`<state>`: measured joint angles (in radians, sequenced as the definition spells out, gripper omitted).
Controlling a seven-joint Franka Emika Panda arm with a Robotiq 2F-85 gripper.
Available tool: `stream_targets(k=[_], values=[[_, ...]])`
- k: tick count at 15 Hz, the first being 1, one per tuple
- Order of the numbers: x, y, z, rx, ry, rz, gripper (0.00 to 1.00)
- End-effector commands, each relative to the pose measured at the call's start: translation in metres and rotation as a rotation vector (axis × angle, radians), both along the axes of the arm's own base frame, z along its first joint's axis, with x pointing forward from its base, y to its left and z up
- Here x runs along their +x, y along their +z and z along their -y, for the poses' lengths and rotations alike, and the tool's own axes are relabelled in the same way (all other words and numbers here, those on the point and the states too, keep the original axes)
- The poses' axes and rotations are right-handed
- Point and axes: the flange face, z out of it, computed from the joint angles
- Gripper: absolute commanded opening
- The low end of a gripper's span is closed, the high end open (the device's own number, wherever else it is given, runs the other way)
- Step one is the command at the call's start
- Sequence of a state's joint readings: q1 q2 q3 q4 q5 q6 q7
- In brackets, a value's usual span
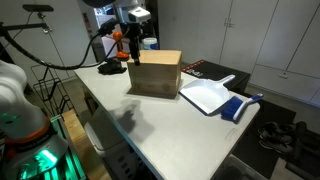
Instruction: Flip the cardboard box to the right twice
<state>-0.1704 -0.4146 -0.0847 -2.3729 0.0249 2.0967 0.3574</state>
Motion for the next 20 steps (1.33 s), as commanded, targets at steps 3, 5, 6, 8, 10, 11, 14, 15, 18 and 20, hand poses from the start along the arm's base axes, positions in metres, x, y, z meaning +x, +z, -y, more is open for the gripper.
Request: stream_targets(k=[3, 5, 6, 8, 10, 11, 14, 15, 18, 20], values=[[0.067, 0.022, -0.040, -0.018, -0.184, 0.088, 1.00], [0.093, 0.026, -0.058, -0.035, -0.226, 0.090, 1.00], [0.107, 0.026, -0.065, -0.047, -0.252, 0.094, 1.00], [0.132, 0.024, -0.073, -0.057, -0.289, 0.073, 1.00], [0.156, 0.022, -0.074, -0.073, -0.316, 0.050, 1.00], [0.167, 0.019, -0.072, -0.084, -0.317, 0.035, 1.00], [0.194, 0.016, -0.070, -0.090, -0.306, -0.028, 1.00], [0.203, 0.015, -0.070, -0.088, -0.293, -0.048, 1.00], [0.224, 0.011, -0.077, -0.077, -0.265, -0.061, 1.00], [0.237, 0.006, -0.085, -0.077, -0.215, -0.052, 1.00]])
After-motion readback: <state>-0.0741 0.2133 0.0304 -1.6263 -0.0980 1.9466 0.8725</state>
